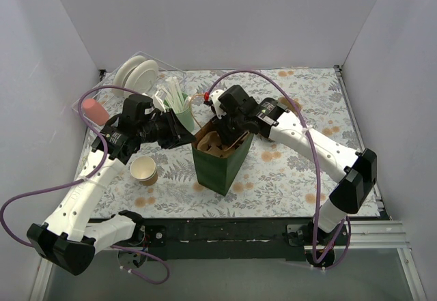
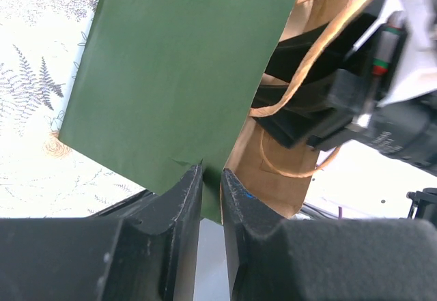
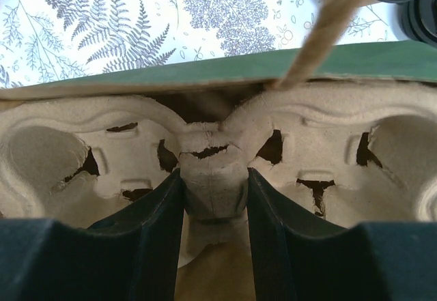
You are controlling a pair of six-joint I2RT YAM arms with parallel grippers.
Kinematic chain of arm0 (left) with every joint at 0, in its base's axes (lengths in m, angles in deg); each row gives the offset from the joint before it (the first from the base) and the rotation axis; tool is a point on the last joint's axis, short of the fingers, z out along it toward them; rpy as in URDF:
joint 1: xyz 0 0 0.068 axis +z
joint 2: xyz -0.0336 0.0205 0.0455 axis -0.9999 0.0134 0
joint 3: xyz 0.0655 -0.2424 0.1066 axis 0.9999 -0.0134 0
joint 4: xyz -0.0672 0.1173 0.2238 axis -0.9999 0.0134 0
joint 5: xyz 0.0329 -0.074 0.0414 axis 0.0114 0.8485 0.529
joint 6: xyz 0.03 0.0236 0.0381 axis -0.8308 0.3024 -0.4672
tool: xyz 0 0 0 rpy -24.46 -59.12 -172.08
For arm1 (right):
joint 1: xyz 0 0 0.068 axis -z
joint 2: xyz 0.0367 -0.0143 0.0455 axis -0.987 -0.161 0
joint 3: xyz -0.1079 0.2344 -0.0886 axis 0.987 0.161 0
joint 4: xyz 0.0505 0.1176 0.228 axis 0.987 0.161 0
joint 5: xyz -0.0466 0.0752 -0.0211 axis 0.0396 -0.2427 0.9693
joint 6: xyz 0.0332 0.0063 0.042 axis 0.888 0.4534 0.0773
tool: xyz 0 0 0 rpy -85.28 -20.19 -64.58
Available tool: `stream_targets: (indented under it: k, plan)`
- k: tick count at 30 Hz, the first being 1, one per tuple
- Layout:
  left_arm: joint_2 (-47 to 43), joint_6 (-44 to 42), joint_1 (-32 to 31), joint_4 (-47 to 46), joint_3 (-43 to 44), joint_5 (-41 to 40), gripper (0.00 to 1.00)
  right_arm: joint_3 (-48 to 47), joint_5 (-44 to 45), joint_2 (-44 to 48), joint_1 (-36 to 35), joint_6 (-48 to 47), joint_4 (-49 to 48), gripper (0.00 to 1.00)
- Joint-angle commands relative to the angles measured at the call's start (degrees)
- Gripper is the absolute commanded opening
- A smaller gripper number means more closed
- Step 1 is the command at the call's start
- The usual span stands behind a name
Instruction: Pack the takeout coffee
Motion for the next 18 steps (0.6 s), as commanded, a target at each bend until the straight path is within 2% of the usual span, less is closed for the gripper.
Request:
stream_targets:
  k: [1, 9, 12, 13, 18]
  plan:
    - [-0.5, -0.3, 0.2, 0.8, 1.0, 0.7, 0.17, 2.7, 0.4, 1.5, 0.2, 0.9, -2.5, 0.43]
    - [-0.8, -0.2, 0.2, 1.5, 1.2, 0.3, 0.20, 7.6, 0.4, 3.5, 0.2, 1.9, -6.7, 0.49]
    - [-0.8, -0.1, 0.1, 1.8, 1.3, 0.4, 0.23, 7.3, 0.3, 4.0, 0.1, 2.4, -6.9, 0.58]
    - [-0.9, -0.1, 0.2, 1.9, 1.3, 0.4, 0.24, 7.0, 0.7, 4.2, 0.1, 2.7, -6.6, 0.67]
    - [-1.0, 0.0, 0.1, 2.5, 1.8, -0.2, 0.32, 4.0, 2.9, 5.1, 0.2, 2.8, -5.7, 0.72]
